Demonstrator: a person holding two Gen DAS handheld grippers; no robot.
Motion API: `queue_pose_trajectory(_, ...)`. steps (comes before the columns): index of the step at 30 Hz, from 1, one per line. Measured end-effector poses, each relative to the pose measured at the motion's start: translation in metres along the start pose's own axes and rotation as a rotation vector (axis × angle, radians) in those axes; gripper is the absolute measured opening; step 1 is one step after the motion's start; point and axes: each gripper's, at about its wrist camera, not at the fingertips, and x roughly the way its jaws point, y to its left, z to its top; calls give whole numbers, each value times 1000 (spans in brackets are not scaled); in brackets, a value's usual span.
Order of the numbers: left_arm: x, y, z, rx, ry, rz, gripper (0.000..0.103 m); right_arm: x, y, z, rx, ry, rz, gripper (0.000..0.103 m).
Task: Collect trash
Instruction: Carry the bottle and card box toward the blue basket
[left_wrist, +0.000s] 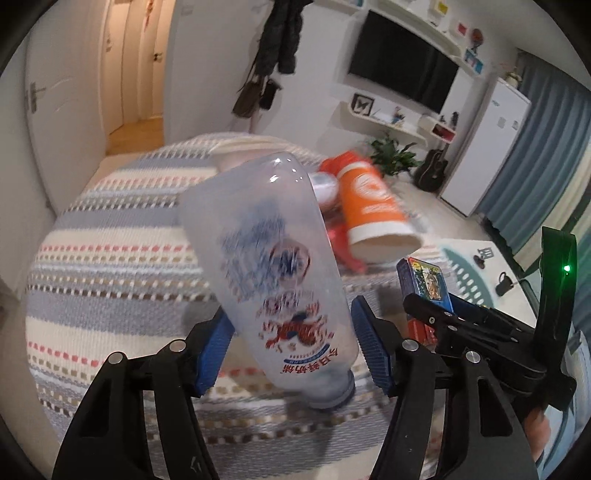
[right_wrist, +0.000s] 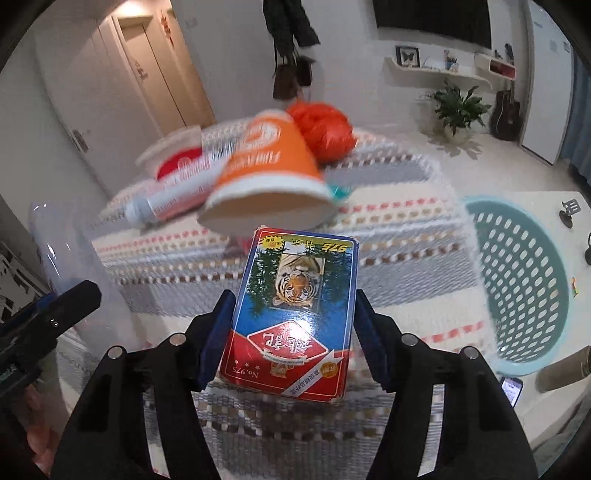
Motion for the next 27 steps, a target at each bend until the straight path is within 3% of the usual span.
queue_pose_trajectory(14, -19, -94, 60, 117, -127, -104, 60, -80, -69, 40, 78, -208, -58, 60)
queue_pose_trajectory(20, 0, -142, 77, 178, -119, -143, 60, -92, -129, 50, 166, -242, -110, 60)
queue_pose_trajectory(27, 47, -200, 83, 245, -60, -190, 60, -79, -193, 46, 271, -210, -141, 60)
